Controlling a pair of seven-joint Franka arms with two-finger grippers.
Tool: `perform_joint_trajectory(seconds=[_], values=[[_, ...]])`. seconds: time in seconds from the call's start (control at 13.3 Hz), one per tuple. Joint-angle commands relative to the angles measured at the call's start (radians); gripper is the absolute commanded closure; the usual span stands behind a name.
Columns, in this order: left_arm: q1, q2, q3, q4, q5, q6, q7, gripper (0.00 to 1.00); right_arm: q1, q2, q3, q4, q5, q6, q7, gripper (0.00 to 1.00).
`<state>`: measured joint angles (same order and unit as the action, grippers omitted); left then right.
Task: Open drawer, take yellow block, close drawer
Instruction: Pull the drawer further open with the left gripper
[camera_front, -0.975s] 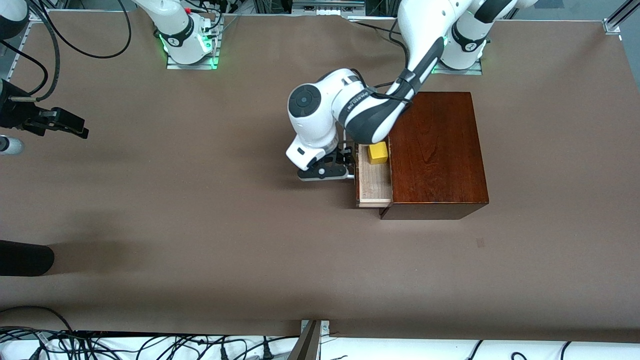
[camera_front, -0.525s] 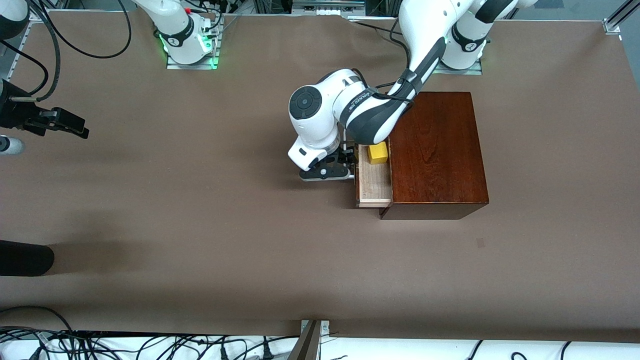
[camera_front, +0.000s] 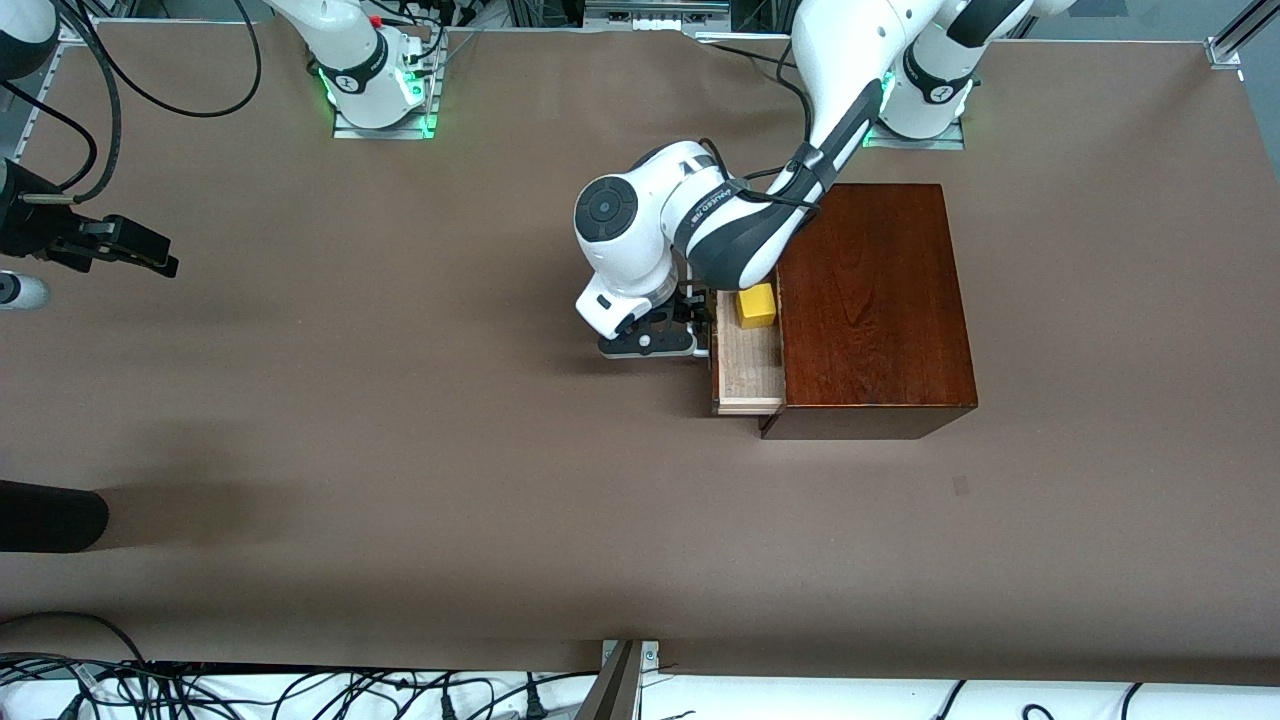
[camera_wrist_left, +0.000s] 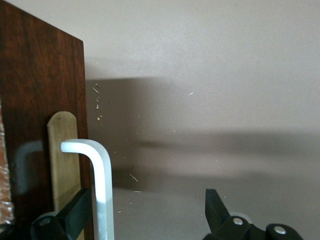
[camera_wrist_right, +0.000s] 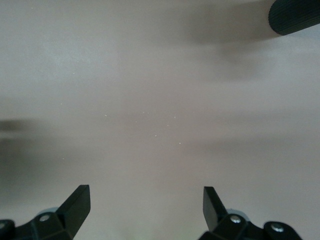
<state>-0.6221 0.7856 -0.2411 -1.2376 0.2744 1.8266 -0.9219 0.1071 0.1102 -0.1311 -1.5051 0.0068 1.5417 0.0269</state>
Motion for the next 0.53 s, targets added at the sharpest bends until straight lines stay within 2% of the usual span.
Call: perform_joint_trajectory(seconds=[0.0, 0.45], values=[[-0.019, 0.007, -0.001, 0.004, -0.035, 0.005, -0.032, 0.0, -0.003, 0.003, 0.001, 0.016, -0.007, -0.018, -0.008, 0.0], [-0.045, 0.02, -0.001, 0.017, -0.035, 0.037, -0.089, 0.0, -0.003, 0.003, 0.001, 0.016, -0.007, -0.017, -0.01, 0.0]])
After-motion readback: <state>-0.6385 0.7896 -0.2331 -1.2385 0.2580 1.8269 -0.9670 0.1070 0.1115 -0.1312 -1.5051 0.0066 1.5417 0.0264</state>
